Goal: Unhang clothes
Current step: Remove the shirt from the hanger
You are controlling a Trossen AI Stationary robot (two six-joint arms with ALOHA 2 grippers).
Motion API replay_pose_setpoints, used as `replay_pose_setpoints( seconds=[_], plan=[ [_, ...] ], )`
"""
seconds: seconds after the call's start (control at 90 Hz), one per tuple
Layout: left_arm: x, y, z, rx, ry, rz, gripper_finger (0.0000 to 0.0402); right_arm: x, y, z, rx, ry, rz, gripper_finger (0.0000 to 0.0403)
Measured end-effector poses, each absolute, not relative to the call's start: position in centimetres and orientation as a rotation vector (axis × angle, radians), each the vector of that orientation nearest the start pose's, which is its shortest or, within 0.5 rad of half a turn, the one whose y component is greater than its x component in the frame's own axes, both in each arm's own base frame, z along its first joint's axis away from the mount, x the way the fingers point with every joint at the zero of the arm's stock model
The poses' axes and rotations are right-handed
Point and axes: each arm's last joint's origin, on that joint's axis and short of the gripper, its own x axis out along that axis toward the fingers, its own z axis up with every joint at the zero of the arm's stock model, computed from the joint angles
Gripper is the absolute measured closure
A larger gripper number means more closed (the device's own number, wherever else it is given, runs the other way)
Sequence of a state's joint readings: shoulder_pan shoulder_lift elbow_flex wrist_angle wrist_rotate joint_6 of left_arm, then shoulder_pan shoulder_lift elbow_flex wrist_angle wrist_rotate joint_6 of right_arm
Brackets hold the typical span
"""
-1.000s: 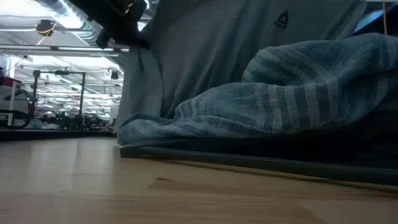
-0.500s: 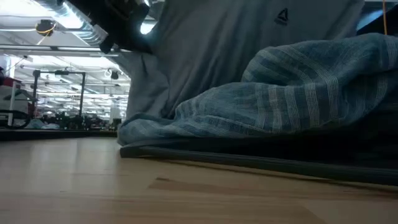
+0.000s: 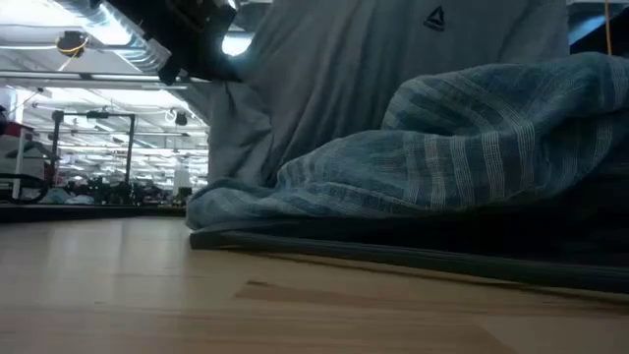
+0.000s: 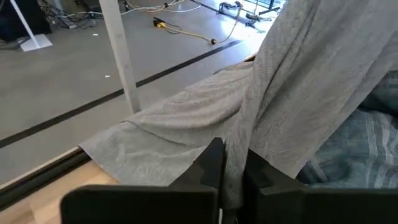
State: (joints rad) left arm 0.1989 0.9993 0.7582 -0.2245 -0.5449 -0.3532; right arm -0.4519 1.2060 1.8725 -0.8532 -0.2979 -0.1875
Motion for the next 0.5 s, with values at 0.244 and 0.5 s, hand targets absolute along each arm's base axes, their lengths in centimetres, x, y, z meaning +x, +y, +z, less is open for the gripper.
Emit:
replay_pose_setpoints(
  seconds=[0.244,0.5],
  plan=[
    [20.48,5.63,28.26,-0.252,0.342,0.801,0.0401,16.13,-7.16,53.61,-0.142,0.147,-0.227,0.0377],
    [20.51,5.64,28.32,-0.269,0.328,0.803,0.0401,16.36,-7.2,53.94,-0.14,0.108,-0.209,0.0377]
  ],
)
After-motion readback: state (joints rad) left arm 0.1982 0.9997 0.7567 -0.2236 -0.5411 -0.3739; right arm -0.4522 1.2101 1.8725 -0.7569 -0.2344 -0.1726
